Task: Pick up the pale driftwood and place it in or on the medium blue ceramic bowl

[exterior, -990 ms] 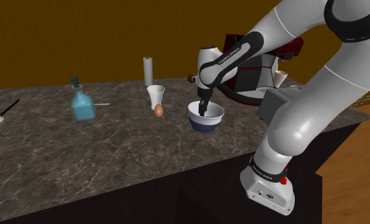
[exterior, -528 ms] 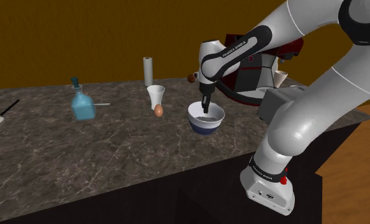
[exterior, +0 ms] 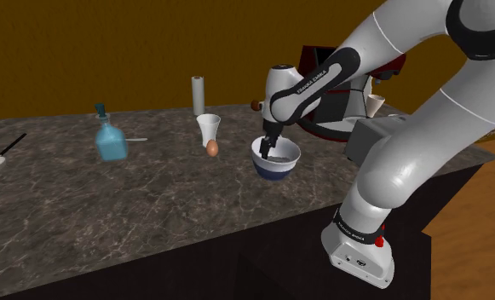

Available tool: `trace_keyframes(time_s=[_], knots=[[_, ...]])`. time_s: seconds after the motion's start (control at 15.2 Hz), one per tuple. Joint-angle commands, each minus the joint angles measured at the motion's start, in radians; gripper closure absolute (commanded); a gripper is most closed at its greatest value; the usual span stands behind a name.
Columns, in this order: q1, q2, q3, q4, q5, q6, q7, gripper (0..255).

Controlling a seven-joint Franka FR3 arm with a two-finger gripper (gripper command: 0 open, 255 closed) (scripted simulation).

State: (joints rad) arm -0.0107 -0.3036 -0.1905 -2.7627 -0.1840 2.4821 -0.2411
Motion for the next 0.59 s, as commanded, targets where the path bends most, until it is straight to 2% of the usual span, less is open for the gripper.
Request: trace_keyframes(time_s=[0.0,0.2,0.53], knots=[[-0.002,0.032,-0.002,-0.011,-0.002,0.044,0.006,0],[-0.002,0.088,-0.008,-0.020,-0.003,0.110,0.006,0],[-0.004,0.088,-0.005,-0.020,-0.002,0.110,0.005,0]])
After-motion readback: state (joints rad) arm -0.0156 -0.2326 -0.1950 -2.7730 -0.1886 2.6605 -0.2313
